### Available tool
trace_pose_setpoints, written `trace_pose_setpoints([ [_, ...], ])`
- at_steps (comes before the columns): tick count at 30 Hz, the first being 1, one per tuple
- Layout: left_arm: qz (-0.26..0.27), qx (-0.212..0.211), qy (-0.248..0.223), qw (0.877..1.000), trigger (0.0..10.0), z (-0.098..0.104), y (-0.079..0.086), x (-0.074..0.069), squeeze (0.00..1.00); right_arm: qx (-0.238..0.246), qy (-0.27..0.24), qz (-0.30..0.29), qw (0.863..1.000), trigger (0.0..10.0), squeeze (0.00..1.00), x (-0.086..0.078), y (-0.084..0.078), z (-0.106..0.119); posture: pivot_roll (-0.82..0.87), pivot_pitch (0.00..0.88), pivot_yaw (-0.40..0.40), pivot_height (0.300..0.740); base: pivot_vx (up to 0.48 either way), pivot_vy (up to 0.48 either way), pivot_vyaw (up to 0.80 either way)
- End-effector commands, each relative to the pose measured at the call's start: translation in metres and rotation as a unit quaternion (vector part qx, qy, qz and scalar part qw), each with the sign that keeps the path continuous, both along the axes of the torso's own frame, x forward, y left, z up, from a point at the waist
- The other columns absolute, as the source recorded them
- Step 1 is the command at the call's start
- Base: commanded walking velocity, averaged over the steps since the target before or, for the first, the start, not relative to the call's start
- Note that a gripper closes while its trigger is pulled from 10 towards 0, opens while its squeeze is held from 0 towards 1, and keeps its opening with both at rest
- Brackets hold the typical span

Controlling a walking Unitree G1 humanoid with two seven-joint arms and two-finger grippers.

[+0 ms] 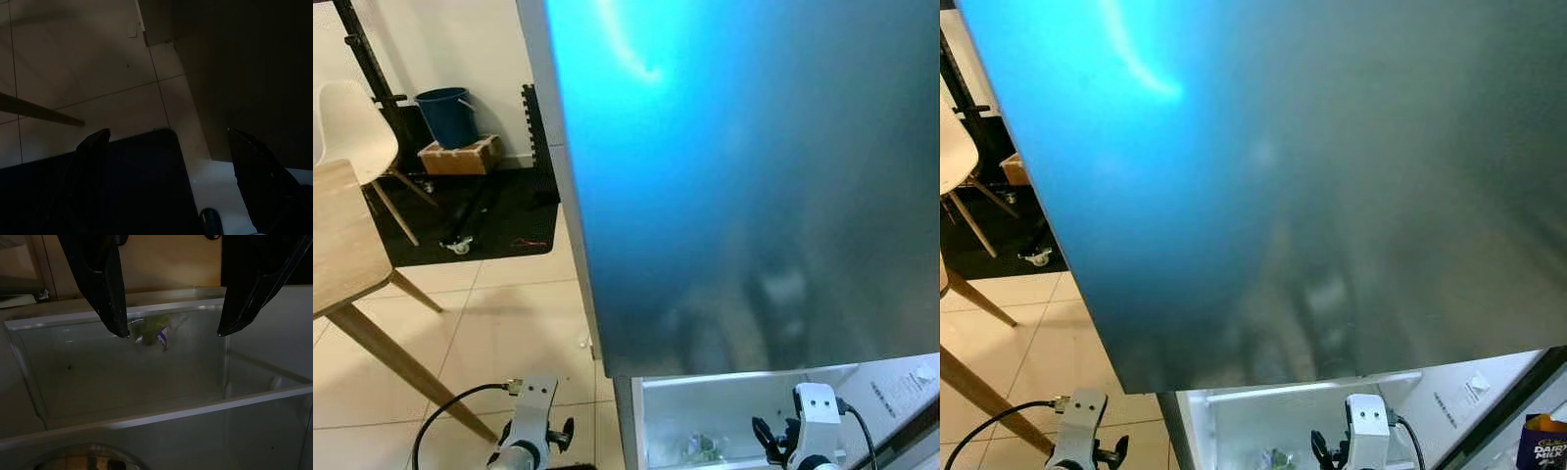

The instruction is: Restocking fridge

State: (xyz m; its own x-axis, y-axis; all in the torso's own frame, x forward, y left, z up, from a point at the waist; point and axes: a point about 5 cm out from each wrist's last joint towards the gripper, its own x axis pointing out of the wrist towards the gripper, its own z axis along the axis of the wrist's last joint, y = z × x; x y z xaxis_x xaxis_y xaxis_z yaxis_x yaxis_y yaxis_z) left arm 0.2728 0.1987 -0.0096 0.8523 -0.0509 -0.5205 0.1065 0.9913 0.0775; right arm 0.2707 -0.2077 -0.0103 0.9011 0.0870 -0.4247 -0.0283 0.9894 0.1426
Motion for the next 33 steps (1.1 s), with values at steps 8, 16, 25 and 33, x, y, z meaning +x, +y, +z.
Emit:
trace_pose_setpoints([
  [8,-0.001,0.006,0.015,1.0,10.0,-0.004,0.002,-0.004,0.0,0.012,0.007,0.008,1.0,10.0,0.0,-0.006,0.0,-0.004,-0.06,0.142,0.042,0.704,0.0,0.0,0.0],
  [16,-0.003,0.004,0.014,1.0,10.0,-0.004,-0.001,-0.003,0.0,-0.017,0.015,0.004,1.0,10.0,0.0,-0.005,-0.004,-0.004,-0.08,0.114,0.037,0.734,0.0,0.0,0.0],
  [25,-0.012,0.013,0.031,0.999,10.0,-0.007,-0.004,-0.003,0.0,-0.066,0.027,-0.011,0.997,10.0,0.0,-0.006,-0.011,-0.005,-0.07,0.06,0.011,0.734,0.0,0.0,0.0],
  [33,0.01,0.015,0.038,0.999,10.0,-0.01,0.004,-0.005,0.0,-0.1,0.011,-0.039,0.994,10.0,0.0,-0.006,-0.018,-0.002,-0.07,0.038,0.009,0.734,0.0,0.0,0.0],
])
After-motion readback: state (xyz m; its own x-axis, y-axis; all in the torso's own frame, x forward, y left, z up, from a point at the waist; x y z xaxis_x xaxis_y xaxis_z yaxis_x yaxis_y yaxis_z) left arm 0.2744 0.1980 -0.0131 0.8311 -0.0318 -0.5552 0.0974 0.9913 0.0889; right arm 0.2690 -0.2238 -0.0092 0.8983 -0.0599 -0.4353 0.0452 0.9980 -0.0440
